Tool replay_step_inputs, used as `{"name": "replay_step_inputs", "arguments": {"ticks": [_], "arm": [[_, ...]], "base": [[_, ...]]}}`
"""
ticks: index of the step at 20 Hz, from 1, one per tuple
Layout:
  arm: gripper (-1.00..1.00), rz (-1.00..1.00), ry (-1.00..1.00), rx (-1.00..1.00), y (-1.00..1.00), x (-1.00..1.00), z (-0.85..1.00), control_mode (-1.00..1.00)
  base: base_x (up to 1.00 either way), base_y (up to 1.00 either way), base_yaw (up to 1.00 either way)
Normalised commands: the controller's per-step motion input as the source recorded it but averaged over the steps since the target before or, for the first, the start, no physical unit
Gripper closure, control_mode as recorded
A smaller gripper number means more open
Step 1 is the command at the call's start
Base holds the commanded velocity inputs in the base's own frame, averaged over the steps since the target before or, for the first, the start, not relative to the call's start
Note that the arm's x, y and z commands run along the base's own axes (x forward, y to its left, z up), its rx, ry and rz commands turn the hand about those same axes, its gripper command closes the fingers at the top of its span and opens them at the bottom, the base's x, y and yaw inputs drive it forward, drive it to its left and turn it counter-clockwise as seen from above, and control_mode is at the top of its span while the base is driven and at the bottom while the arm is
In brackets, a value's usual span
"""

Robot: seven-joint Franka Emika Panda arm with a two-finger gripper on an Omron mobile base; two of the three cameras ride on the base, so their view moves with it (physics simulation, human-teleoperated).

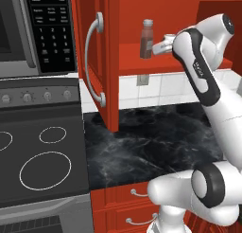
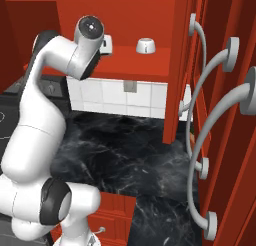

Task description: Take the cinnamon bottle from the cabinet and place it on the dining table, next to the plate with the cupcake. Then take the chocolate from the dining counter and place it on the cupcake plate.

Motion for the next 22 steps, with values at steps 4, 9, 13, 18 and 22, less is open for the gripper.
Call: {"name": "replay_step_inputs", "arguments": {"ticks": [4,9,13,18,22], "arm": [[-1.0,0.04,0.0,0.14,-0.02,0.29,-0.28,-1.0],[-1.0,0.11,0.06,0.1,-0.03,0.29,0.09,-1.0],[-1.0,0.12,0.01,0.02,0.0,0.16,0.1,-1.0],[-1.0,0.1,0.0,0.0,0.0,0.18,0.03,-1.0],[-1.0,0.05,0.0,0.0,0.0,0.31,0.0,-1.0]], "base": [[0.0,0.0,0.0],[0.0,0.0,0.0],[0.0,0.0,0.0],[0.0,0.0,0.0],[0.0,0.0,0.0]]}}
